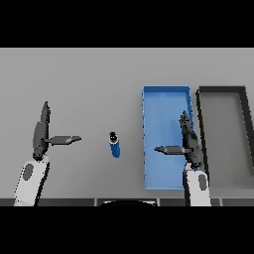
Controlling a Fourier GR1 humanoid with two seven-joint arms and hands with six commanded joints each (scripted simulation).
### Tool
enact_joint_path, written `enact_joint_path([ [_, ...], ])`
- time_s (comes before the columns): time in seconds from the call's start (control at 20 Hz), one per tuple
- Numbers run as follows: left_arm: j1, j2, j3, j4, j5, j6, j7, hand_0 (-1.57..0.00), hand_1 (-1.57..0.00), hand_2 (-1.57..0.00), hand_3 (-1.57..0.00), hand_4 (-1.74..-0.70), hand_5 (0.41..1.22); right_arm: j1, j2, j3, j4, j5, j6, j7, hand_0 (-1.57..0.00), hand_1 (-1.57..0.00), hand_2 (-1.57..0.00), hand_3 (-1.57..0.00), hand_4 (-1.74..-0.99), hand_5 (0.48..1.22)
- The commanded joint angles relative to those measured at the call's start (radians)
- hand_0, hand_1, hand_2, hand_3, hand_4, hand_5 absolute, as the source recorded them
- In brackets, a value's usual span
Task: Pick up the blue pipe and place it into the blue bin.
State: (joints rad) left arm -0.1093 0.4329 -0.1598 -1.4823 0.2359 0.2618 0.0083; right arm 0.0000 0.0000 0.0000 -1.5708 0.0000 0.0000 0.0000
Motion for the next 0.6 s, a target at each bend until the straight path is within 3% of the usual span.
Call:
enact_joint_path([
  [0.0, 0.001, -0.001, 0.000, -0.001, 0.000, 0.001, -0.005, 0.00, 0.00, 0.00, 0.00, -1.07, 0.591, 0.001, 0.000, 0.000, 0.000, -0.001, 0.000, 0.000, 0.00, 0.00, 0.00, 0.00, -1.225, 0.617],
  [0.25, 0.012, 0.000, -0.001, -0.006, -0.002, 0.002, -0.012, 0.00, 0.00, 0.00, 0.00, -1.07, 0.591, 0.009, 0.002, 0.006, -0.003, 0.003, 0.002, -0.010, 0.00, 0.00, 0.00, 0.00, -1.225, 0.617],
  [0.35, 0.021, 0.138, -0.050, -0.028, 0.014, -0.223, -0.075, 0.00, 0.00, 0.00, 0.00, -1.07, 0.590, 0.061, -0.077, 0.064, -0.067, 0.083, 0.048, -0.076, 0.00, 0.00, 0.00, 0.00, -1.224, 0.618],
  [0.45, 0.016, 0.187, -0.060, -0.027, 0.033, -0.312, -0.085, 0.00, 0.00, 0.00, 0.00, -1.08, 0.587, 0.109, -0.104, 0.095, -0.110, 0.118, 0.067, -0.091, 0.00, 0.00, 0.00, 0.00, -1.225, 0.620],
  [0.55, 0.014, 0.195, -0.069, -0.022, 0.034, -0.343, -0.096, 0.00, 0.00, 0.00, 0.00, -1.08, 0.591, 0.116, -0.113, 0.107, -0.134, 0.143, 0.062, -0.063, 0.00, 0.00, 0.00, 0.00, -1.215, 0.618],
])
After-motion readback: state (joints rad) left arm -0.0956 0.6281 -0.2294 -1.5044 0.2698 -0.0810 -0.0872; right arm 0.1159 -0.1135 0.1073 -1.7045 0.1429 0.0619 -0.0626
